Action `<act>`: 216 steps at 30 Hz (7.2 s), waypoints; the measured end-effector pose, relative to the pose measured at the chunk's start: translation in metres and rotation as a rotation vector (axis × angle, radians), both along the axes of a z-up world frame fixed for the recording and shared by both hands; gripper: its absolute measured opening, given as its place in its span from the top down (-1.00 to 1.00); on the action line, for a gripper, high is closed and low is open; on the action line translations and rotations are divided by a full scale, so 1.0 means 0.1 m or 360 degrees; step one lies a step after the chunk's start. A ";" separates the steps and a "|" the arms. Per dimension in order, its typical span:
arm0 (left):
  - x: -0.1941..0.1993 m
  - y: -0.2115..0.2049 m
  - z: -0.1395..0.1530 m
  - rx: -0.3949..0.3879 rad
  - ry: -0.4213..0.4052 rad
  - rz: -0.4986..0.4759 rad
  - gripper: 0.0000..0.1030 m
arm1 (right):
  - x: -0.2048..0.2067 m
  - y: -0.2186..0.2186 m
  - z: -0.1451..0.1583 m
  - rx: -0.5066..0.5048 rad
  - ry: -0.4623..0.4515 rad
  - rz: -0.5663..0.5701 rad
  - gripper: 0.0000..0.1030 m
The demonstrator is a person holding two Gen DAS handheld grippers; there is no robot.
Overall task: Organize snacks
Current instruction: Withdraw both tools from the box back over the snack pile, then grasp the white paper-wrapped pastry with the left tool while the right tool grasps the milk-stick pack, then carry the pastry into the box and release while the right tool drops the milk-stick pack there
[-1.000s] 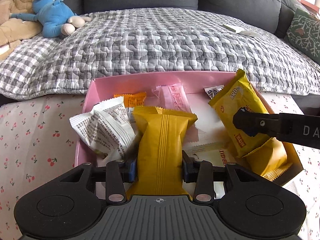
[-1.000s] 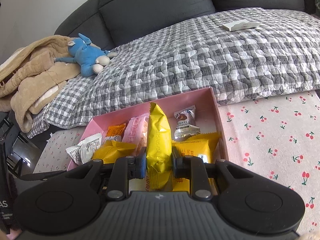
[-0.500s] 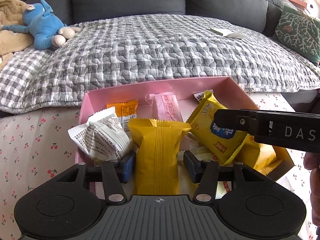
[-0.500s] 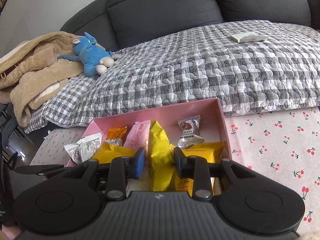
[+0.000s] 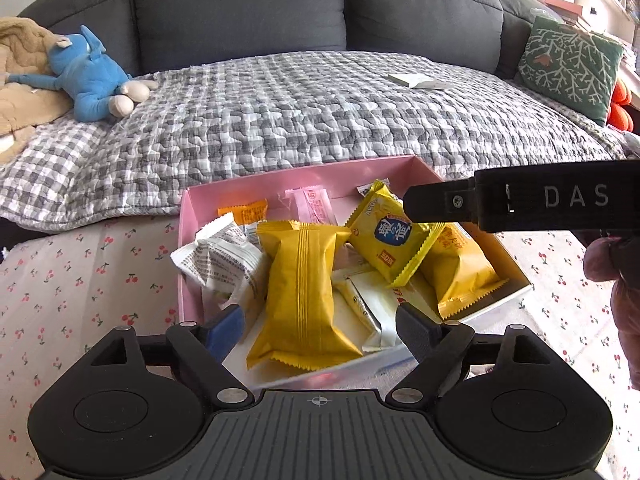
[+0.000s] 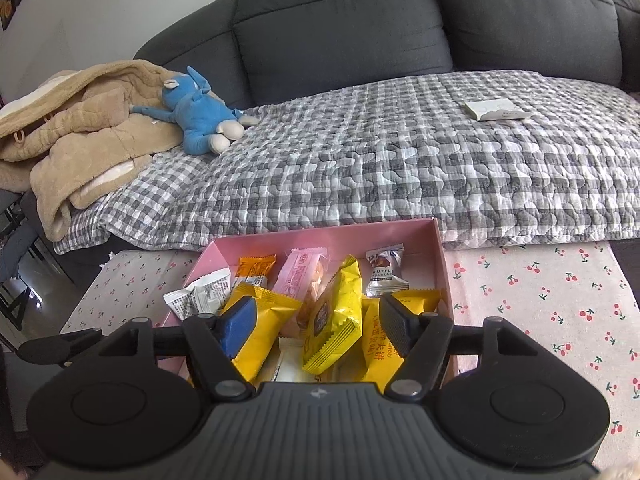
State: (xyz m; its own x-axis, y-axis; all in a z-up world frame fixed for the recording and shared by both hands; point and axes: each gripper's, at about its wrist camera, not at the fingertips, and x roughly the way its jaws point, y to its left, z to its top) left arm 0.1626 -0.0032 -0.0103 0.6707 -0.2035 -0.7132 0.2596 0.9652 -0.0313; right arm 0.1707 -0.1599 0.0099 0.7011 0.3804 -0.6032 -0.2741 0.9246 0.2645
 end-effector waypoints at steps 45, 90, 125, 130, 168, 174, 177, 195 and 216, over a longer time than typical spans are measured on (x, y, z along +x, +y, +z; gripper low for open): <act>-1.33 0.45 -0.22 -0.0061 -0.0048 0.0054 -0.97 | -1.30 -0.12 -0.28 -0.0195 0.0061 0.0024 -0.94; -1.14 0.06 -0.40 -0.0214 -0.0120 -0.0163 -0.26 | -0.98 0.13 -0.52 -0.0162 0.0166 0.0148 0.52; -1.31 0.13 -0.19 -0.0232 -0.0017 -0.0199 0.12 | -0.81 0.10 -0.59 0.0066 0.0348 0.0118 0.26; -1.34 0.18 -0.21 -0.0237 0.0021 -0.0213 0.11 | -0.83 0.17 -0.62 0.0010 0.0331 0.0140 0.33; -1.11 0.45 0.38 -0.0313 -0.0186 -0.0047 0.14 | -0.68 -0.15 -0.12 0.0211 0.0185 -0.0039 0.67; -0.65 0.49 0.33 -0.0241 -0.0140 0.0055 0.14 | -0.48 -0.13 -0.11 0.0262 0.0203 -0.0050 0.67; -0.41 0.49 0.23 -0.0187 -0.0098 0.0098 0.14 | -0.35 -0.08 -0.16 0.0260 0.0215 -0.0034 0.67; 0.23 0.31 -0.05 -0.0059 -0.0088 0.0155 0.19 | 0.15 0.01 -0.55 0.0231 0.0274 -0.0020 0.67; 0.05 0.34 0.03 -0.0129 -0.0139 0.0109 -0.54 | 0.05 -0.07 -0.31 0.0315 0.0250 -0.0008 0.15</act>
